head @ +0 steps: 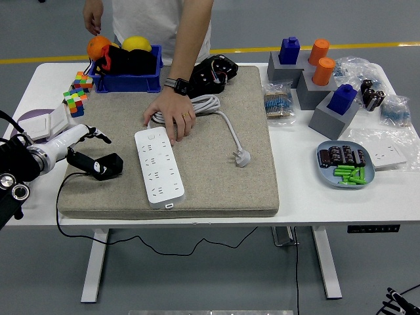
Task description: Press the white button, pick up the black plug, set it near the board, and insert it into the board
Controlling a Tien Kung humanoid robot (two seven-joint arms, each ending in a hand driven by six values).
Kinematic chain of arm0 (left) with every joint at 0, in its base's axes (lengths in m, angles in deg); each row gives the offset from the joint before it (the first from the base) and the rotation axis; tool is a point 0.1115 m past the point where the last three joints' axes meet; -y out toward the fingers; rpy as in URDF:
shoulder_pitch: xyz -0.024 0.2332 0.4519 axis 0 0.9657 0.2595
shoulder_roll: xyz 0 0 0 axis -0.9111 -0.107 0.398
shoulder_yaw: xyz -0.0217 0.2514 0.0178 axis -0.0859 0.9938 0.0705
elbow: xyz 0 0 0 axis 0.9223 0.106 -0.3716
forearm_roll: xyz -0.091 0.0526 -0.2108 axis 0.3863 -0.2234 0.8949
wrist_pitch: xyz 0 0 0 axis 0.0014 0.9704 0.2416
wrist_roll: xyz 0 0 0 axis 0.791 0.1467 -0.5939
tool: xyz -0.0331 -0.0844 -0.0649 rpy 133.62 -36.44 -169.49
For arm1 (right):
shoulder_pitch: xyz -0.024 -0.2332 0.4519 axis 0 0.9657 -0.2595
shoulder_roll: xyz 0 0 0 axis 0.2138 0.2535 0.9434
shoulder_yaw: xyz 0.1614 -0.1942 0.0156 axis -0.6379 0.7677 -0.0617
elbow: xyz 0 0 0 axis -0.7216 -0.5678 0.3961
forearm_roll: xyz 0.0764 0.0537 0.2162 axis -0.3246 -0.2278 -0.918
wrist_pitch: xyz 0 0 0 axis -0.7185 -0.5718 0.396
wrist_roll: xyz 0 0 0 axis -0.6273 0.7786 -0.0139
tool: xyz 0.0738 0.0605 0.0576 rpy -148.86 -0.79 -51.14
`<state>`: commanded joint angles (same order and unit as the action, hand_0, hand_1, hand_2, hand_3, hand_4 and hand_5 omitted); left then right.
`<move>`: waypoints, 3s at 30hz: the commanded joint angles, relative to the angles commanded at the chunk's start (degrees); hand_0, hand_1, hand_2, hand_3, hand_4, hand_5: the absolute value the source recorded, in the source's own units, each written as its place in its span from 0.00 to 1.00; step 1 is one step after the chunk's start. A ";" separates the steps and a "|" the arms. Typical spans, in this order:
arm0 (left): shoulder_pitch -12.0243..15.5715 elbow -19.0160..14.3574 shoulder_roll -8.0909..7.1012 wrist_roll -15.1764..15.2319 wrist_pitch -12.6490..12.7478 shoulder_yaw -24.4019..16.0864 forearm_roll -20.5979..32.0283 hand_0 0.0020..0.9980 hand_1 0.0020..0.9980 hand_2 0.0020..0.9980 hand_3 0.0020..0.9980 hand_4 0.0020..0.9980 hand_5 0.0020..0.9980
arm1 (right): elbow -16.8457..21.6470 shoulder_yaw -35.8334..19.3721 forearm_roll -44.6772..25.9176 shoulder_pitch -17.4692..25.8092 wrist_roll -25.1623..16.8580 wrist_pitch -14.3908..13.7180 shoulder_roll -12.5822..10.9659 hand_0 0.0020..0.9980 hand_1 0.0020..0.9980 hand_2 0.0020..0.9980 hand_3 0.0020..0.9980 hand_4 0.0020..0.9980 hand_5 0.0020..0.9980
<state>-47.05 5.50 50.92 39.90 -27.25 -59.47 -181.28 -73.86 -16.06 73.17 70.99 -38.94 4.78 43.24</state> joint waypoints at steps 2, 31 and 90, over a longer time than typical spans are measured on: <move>-0.10 0.40 0.07 0.18 0.10 0.28 0.05 0.89 0.92 0.84 0.69 1.00 0.06 | 0.02 0.07 -0.04 -0.04 0.00 -0.02 -0.02 0.77 0.60 0.62 0.62 0.72 0.47; -1.58 3.59 1.13 3.70 3.07 2.36 0.00 0.52 0.52 0.44 0.59 0.88 0.00 | -0.04 -0.61 0.30 0.27 0.06 0.04 0.10 0.77 0.60 0.62 0.62 0.72 0.46; 2.73 2.76 1.60 3.83 1.58 -2.91 -2.36 0.76 0.82 0.68 0.33 0.96 0.00 | -0.03 0.32 -0.03 0.30 0.04 0.15 0.06 0.78 0.60 0.62 0.62 0.72 0.46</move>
<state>-44.32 8.27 52.52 43.73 -25.67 -62.37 -183.64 -73.88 -15.74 73.14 71.29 -38.90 4.93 43.30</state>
